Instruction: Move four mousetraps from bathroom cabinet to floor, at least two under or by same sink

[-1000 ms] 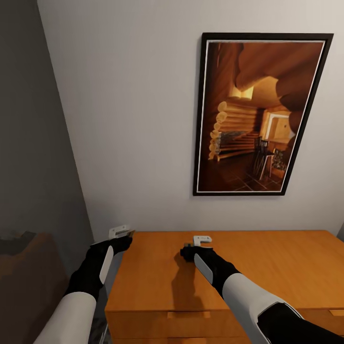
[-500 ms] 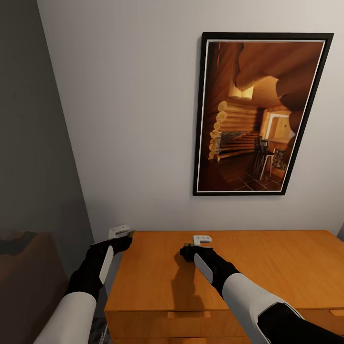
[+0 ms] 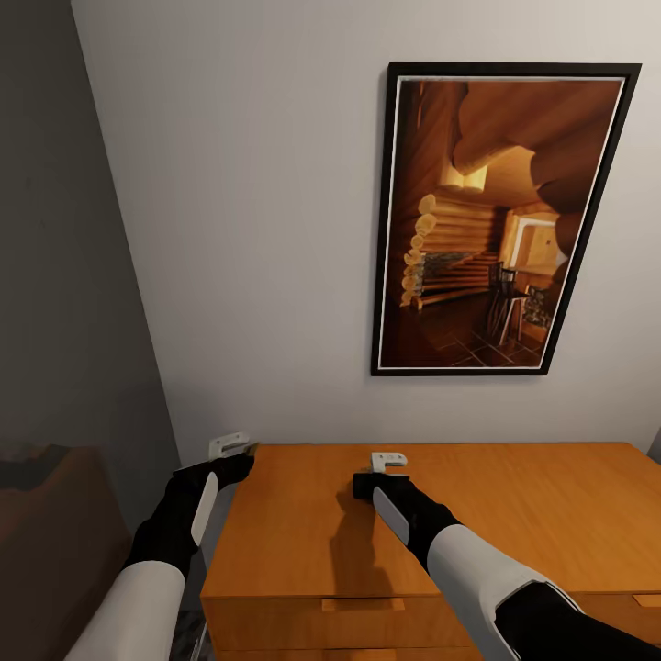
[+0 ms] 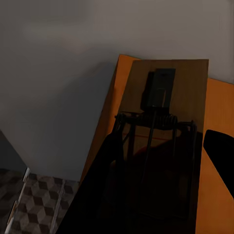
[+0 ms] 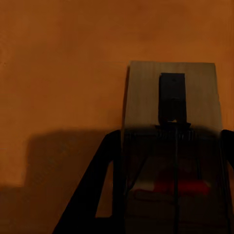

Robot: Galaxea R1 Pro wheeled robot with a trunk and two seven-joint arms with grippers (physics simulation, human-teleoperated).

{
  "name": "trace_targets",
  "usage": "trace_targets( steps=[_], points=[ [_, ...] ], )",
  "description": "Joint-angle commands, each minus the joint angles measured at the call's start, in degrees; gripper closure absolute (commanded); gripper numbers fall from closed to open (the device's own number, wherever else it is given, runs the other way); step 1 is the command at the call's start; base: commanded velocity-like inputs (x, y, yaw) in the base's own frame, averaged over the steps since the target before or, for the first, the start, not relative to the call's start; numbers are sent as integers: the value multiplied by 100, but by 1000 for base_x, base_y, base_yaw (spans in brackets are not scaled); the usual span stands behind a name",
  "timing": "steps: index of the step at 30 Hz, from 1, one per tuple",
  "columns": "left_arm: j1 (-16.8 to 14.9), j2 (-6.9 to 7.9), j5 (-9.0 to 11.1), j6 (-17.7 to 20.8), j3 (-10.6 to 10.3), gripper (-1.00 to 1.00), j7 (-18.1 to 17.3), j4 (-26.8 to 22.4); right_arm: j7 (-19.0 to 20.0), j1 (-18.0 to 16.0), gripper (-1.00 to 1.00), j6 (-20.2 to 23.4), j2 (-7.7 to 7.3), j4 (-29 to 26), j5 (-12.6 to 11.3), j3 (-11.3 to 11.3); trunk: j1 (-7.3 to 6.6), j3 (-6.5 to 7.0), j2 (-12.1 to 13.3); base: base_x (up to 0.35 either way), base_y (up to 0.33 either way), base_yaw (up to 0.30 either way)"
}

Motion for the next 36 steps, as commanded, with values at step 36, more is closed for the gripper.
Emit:
trace_targets(
  steps=[36],
  points=[
    [-4,-5,-28,13,17,100,-6,-11,-79,-1,100,21,0,104,-48,27,2,-10,-5,0,0,0]
  ],
)
